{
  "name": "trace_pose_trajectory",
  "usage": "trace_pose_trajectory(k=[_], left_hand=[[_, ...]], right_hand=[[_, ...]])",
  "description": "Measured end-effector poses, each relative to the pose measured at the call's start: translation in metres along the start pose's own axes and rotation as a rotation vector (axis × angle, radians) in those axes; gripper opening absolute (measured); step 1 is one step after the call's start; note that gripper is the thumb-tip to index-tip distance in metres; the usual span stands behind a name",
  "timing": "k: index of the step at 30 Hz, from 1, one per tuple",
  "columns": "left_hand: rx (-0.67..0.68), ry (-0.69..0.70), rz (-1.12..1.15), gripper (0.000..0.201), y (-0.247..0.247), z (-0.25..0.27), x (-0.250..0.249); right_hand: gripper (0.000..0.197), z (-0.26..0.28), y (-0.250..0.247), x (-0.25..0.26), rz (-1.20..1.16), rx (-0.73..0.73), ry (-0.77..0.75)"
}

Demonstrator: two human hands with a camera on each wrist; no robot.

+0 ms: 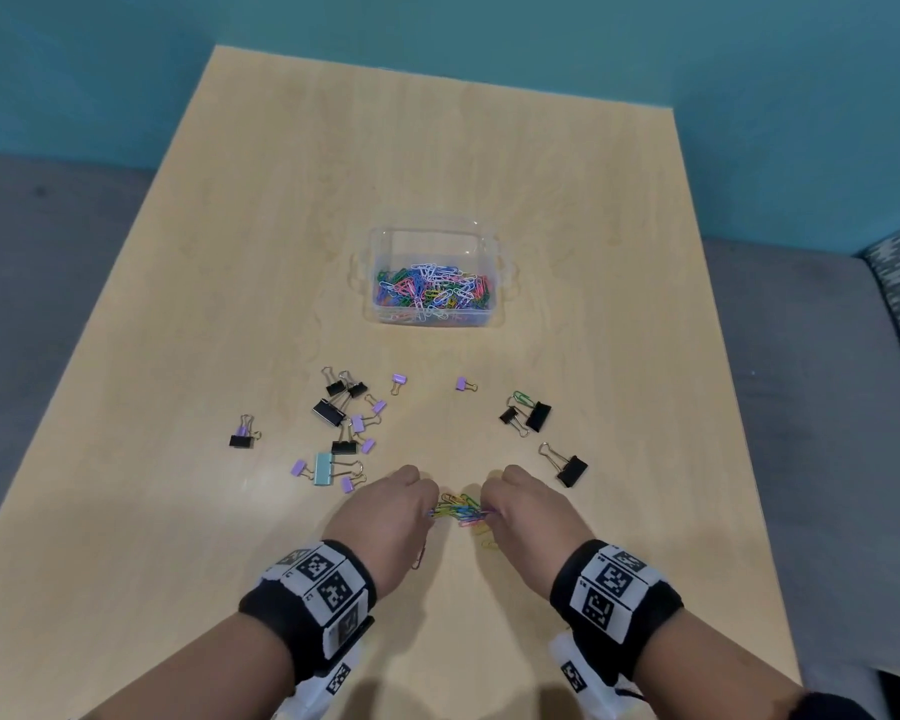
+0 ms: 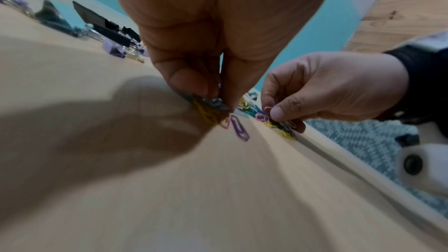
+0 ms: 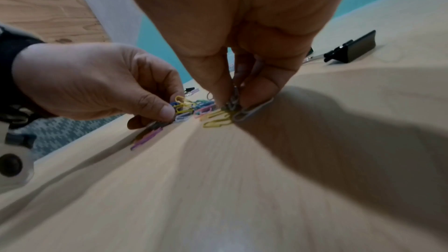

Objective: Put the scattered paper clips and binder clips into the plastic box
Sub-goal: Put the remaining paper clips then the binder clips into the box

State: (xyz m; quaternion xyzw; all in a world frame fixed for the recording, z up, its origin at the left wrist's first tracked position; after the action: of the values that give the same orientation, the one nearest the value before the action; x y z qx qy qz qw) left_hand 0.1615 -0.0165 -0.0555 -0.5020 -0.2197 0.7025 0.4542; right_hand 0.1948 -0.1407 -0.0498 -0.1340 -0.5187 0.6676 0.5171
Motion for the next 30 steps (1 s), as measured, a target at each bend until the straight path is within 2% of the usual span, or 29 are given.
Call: trace_pose_trajectory(k=[4,7,9,12,17,19,20,22,24,25,27,28,29,30], left_hand=[[0.003,-0.112,0.258,0.013,-0.013,0.004,0.011],[-0.002,-0.143,0.403,0.016,-0.028,0.002,0.016],[-0.033,-0.156,0.516,0.015,-0.045,-0.005,0.021],[-0.119,-0.153,0.629,0.014,-0.086,-0.027,0.027],[-0.435,-0.111,0.504,0.01,-0.183,-0.08,0.033],[-0.503,-0.108,0.396,0.003,-0.209,-0.101,0.029],[-0.505,-0.115,0.34,0.004,-0.216,-0.111,0.025],[-0.462,-0.14,0.26,0.02,-0.217,-0.128,0.023],[-0.449,-0.166,0.201,0.034,-0.215,-0.128,0.026],[-0.461,-0.163,0.185,0.035,-0.214,-0.121,0.027],[-0.498,-0.117,0.222,0.024,-0.203,-0.095,0.024],[-0.489,-0.103,0.297,0.016,-0.191,-0.078,0.023],[-0.426,-0.111,0.405,0.008,-0.17,-0.061,0.026],[-0.306,-0.133,0.529,0.009,-0.141,-0.043,0.027]], right_hand=[[0.012,-0.001,-0.007,-0.013,-0.263,0.02,0.078],[0.016,-0.004,-0.012,-0.024,-0.512,0.049,0.186],[0.017,-0.01,-0.027,-0.025,-0.7,0.037,0.23],[0.018,-0.038,-0.073,-0.02,-0.816,-0.039,0.205],[0.021,-0.107,-0.162,-0.018,-0.776,-0.302,0.133],[0.02,-0.133,-0.186,-0.018,-0.772,-0.366,0.164],[0.016,-0.145,-0.193,-0.018,-0.783,-0.373,0.183],[0.009,-0.161,-0.197,-0.019,-0.788,-0.357,0.229],[0.026,-0.163,-0.199,-0.026,-0.655,-0.365,0.266],[0.026,-0.157,-0.2,-0.028,-0.576,-0.39,0.25],[0.007,-0.129,-0.193,-0.027,-0.517,-0.409,0.189],[0.005,-0.111,-0.18,-0.027,-0.519,-0.374,0.17],[0.011,-0.091,-0.159,-0.027,-0.536,-0.293,0.156],[0.013,-0.07,-0.133,-0.024,-0.577,-0.16,0.145]])
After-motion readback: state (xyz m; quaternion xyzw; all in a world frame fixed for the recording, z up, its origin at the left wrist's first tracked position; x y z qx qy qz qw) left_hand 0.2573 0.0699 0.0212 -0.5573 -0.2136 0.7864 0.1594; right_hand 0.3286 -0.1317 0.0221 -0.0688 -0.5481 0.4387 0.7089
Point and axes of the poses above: each hand's wrist, its own z-axis away from the middle knuckle, its own y-axis out of the palm, x = y × z, the point moved 9 cm from there along -z, towards the middle knuckle, and after that the axes turned 5 degrees about z, right-handed, at the moved point
